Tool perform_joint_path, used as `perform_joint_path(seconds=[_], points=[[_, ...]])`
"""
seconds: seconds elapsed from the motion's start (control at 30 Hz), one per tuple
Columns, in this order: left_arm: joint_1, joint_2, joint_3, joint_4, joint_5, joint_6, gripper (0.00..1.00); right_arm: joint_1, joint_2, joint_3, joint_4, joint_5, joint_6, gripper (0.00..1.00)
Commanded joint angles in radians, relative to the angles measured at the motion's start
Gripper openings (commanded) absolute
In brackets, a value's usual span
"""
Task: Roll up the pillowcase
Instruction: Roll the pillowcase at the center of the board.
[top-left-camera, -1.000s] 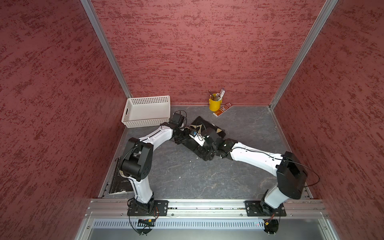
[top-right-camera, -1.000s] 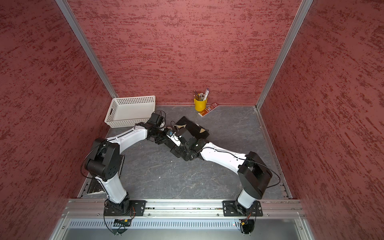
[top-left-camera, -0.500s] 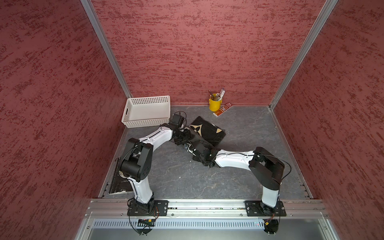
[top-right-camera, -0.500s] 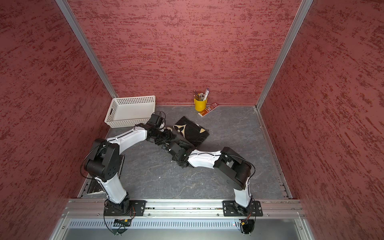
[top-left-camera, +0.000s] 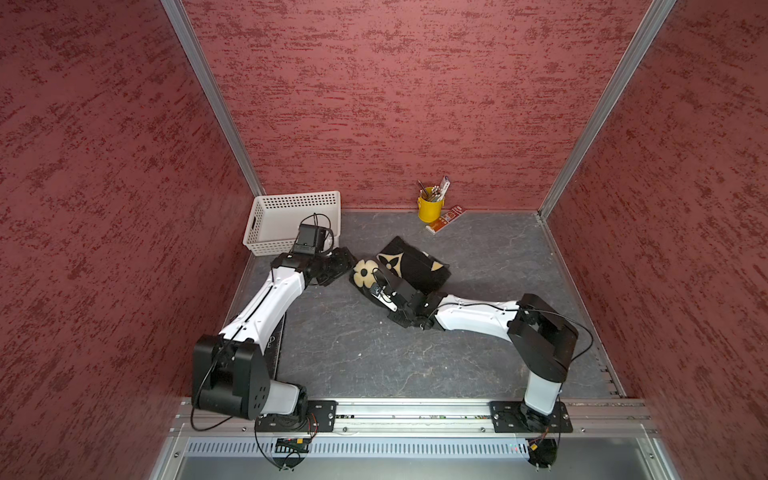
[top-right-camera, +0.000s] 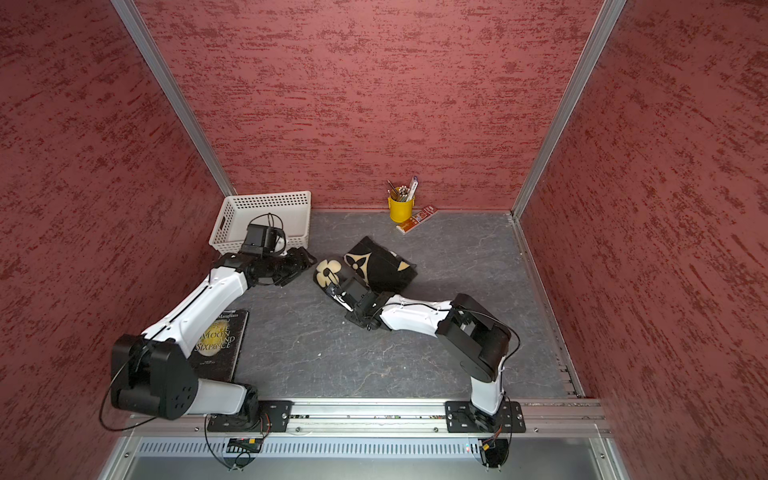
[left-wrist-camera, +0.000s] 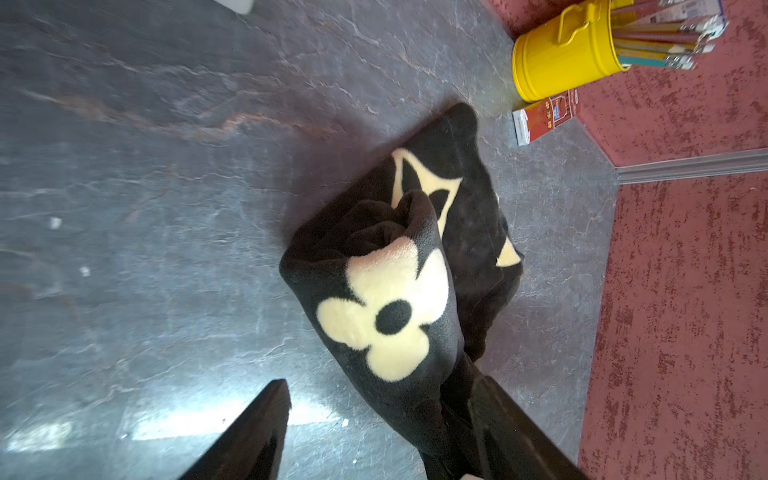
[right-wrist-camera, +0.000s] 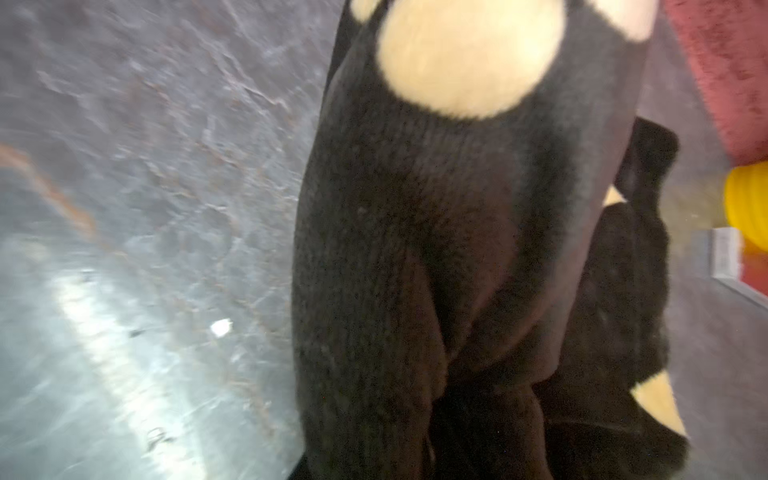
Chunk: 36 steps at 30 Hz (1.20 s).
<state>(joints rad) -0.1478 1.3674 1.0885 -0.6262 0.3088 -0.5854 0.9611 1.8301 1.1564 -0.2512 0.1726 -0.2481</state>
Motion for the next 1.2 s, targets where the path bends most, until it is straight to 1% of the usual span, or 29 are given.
perform_joint_path(seconds=[0.0, 0.07, 0.13, 0.27, 0.37, 0.43, 0.5, 0.63, 0.77, 0.87, 0.9, 1.0, 1.07, 1.13, 1.17], points=[[0.021, -0.057, -0.059, -0.069, -0.002, 0.040, 0.73, 0.018, -0.051, 0.033, -0.104, -0.322, 0.107, 0.17], [0.022, -0.095, -0.095, -0.079, 0.004, 0.045, 0.73, 0.016, -0.063, 0.042, -0.123, -0.415, 0.126, 0.18], [0.018, -0.126, -0.127, -0.081, 0.012, 0.041, 0.73, 0.009, -0.057, 0.058, -0.149, -0.481, 0.136, 0.18], [-0.010, -0.175, -0.171, -0.097, 0.005, 0.033, 0.72, -0.059, -0.007, 0.083, -0.175, -0.622, 0.162, 0.21], [-0.056, -0.202, -0.167, -0.142, -0.036, 0.029, 0.72, -0.132, 0.041, 0.105, -0.177, -0.734, 0.193, 0.23], [-0.095, -0.218, -0.159, -0.183, -0.097, 0.025, 0.72, -0.182, 0.074, 0.121, -0.168, -0.807, 0.224, 0.24], [-0.122, -0.227, -0.161, -0.200, -0.129, 0.013, 0.72, -0.227, 0.102, 0.131, -0.157, -0.867, 0.253, 0.25], [-0.157, -0.203, -0.190, -0.167, -0.120, -0.026, 0.72, -0.293, 0.161, 0.146, -0.131, -0.967, 0.328, 0.25], [-0.179, -0.113, -0.192, -0.091, -0.104, -0.051, 0.73, -0.331, 0.210, 0.157, -0.115, -1.040, 0.386, 0.26], [-0.179, -0.019, -0.162, -0.039, -0.092, -0.063, 0.73, -0.351, 0.231, 0.150, -0.097, -1.055, 0.422, 0.30], [-0.179, 0.012, -0.150, -0.025, -0.090, -0.066, 0.73, -0.360, 0.235, 0.141, -0.083, -1.060, 0.440, 0.34], [-0.179, 0.096, -0.109, -0.010, -0.095, -0.070, 0.73, -0.372, 0.220, 0.120, -0.058, -1.027, 0.476, 0.43], [-0.180, 0.140, -0.086, -0.016, -0.100, -0.069, 0.73, -0.373, 0.179, 0.104, -0.052, -0.973, 0.478, 0.52], [-0.180, 0.175, -0.072, -0.022, -0.101, -0.072, 0.72, -0.371, 0.117, 0.089, -0.052, -0.893, 0.466, 0.65], [-0.180, 0.187, -0.067, -0.022, -0.102, -0.073, 0.72, -0.368, 0.077, 0.079, -0.055, -0.840, 0.449, 0.70]])
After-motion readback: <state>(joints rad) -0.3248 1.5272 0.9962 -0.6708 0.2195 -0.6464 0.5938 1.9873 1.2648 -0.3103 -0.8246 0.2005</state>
